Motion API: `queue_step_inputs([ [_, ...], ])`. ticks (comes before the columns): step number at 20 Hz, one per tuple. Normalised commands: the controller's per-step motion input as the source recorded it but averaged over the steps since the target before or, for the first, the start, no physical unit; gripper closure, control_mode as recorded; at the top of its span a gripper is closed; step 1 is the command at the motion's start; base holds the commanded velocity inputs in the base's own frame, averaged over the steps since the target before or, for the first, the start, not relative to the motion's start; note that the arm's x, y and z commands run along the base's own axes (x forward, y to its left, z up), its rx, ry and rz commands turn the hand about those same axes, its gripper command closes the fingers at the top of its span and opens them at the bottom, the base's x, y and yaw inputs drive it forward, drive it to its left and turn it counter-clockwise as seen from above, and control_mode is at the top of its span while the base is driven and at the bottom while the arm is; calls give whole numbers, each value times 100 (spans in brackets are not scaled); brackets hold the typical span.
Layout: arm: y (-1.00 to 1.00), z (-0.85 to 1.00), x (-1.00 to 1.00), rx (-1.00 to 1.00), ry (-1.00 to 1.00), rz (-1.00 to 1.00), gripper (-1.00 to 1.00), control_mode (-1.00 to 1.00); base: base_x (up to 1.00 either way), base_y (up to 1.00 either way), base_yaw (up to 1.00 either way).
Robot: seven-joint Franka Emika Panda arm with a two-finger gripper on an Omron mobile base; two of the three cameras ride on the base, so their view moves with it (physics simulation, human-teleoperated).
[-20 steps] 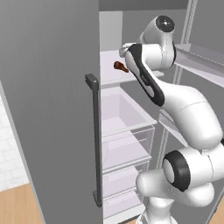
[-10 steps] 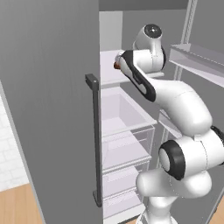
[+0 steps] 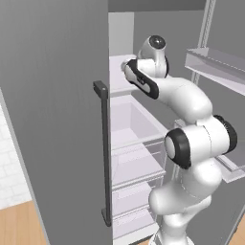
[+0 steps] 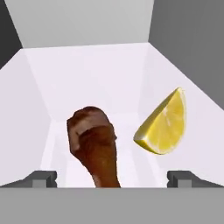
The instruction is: Place one lemon wedge and one chicken drumstick in each tupperware on the nearby counter, to pack two identical lunches.
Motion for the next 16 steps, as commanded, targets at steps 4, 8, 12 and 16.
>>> queue_step_inputs([
  [4, 2, -30, 63, 6, 7, 0, -100, -100, 0, 0, 0],
  [8, 19, -27, 48, 0, 16, 0, -100, -100, 0, 0, 0],
  [12, 21, -28, 36, 0, 12, 0, -100, -100, 0, 0, 0],
  [16, 7, -53, 0, 0, 4, 0, 100, -100, 0, 0, 0],
])
